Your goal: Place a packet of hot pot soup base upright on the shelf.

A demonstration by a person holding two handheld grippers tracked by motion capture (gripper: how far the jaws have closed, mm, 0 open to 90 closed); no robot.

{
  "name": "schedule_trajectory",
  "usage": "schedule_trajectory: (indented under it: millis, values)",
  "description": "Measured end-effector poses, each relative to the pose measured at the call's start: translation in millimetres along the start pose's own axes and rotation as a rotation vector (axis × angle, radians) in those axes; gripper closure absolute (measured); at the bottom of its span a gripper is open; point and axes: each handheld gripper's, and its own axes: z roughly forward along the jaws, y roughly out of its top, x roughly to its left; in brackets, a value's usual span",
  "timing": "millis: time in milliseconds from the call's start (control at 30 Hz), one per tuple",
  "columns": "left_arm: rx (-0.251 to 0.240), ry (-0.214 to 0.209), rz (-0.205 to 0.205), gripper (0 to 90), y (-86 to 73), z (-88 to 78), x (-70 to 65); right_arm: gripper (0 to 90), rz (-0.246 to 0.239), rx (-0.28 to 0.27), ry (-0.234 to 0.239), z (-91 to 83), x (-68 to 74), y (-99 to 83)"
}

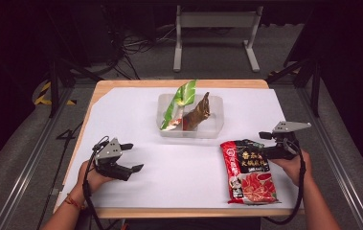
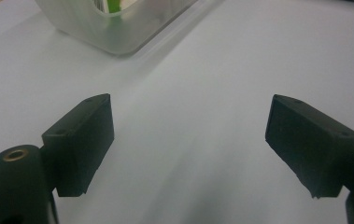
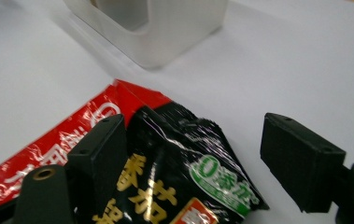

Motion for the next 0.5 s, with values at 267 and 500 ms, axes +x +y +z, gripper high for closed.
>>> schedule_trajectory:
  millis: [267, 500]
  values:
    - [0.001, -0.006, -0.002, 16.3, -0.5, 0.7, 0.1, 21.7, 0.081, -0.001, 0.036, 7.1, -16.8, -6.4]
    - [0.005, -0.008, 0.003, 16.3, -0.8, 1.1, 0.2, 19.8, 0.108, 0.053, 0.092, 21.3, -21.7, -8.5]
